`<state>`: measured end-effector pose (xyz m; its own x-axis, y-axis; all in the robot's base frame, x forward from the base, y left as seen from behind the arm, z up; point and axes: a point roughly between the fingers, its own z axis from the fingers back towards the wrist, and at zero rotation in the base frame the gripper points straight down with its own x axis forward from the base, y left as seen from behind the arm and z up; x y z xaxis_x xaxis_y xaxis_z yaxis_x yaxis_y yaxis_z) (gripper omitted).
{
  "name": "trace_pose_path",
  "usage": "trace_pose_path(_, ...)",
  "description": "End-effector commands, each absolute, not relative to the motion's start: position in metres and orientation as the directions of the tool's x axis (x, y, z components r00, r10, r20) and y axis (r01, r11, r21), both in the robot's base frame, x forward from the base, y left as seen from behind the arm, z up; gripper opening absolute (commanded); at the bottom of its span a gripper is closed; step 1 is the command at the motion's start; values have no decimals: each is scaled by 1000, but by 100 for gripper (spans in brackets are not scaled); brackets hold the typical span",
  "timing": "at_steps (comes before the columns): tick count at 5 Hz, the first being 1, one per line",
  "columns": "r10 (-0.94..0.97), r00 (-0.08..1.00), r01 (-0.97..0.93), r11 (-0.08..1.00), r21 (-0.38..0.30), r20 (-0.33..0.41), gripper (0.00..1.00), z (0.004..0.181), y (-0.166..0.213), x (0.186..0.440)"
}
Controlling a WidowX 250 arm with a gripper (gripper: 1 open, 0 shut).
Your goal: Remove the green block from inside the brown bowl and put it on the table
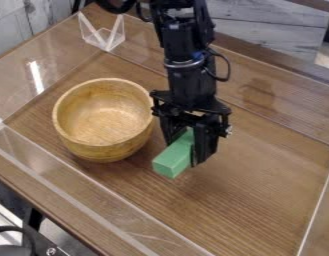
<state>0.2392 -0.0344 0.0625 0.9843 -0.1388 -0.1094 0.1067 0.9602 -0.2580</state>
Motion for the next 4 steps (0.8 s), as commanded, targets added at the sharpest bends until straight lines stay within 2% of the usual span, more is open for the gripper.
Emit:
trace_pose_path(1, -134, 990, 115, 959, -259, -55, 0, 71, -32, 246)
trace_pose_path(4, -127, 991, 109, 957, -268, -50, 0, 65, -29, 249)
